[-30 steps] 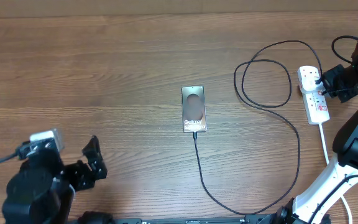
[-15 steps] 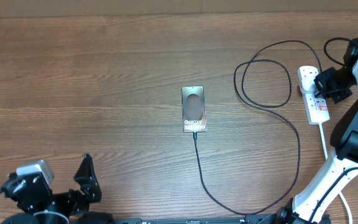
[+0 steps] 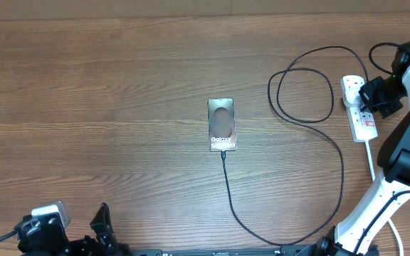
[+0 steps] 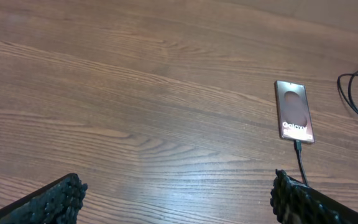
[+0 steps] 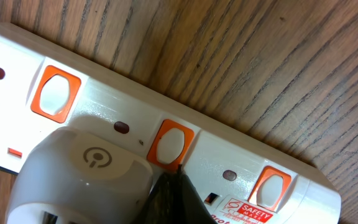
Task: Plug charger to phone and switch on socket
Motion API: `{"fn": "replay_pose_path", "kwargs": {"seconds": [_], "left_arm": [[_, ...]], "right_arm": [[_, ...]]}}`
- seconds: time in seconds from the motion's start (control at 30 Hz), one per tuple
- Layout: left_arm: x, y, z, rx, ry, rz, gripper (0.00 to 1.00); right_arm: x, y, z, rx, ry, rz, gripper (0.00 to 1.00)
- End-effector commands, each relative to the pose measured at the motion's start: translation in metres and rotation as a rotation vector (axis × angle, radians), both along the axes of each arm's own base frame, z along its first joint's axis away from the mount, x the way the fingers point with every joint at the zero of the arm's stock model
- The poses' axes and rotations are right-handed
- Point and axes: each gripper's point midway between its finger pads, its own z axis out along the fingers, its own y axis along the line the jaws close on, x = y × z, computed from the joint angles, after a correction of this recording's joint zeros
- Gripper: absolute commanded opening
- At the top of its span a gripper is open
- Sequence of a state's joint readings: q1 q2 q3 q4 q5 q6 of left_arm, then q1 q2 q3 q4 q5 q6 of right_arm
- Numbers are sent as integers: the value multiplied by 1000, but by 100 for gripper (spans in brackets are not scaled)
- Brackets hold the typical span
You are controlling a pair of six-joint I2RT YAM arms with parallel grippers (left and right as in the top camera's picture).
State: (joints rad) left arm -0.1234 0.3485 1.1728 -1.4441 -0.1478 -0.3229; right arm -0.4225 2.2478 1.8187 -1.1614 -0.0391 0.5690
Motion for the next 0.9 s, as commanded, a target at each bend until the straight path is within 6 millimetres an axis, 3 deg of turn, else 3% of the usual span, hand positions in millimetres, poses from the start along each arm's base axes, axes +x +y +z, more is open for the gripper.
{"fn": "replay_pose_path", "kwargs": {"seconds": [0.0, 0.57, 0.87], "left_arm": [[-4, 3, 1, -8, -23, 25, 100], [-5, 3, 2, -9, -32, 26, 100], [-28, 11, 9, -20, -157, 99, 100]], "right_arm": [[13, 24, -24, 60, 0, 65, 4], [13, 26, -24, 91, -8, 54, 4], [15, 31, -23, 121, -20, 54, 4]]}}
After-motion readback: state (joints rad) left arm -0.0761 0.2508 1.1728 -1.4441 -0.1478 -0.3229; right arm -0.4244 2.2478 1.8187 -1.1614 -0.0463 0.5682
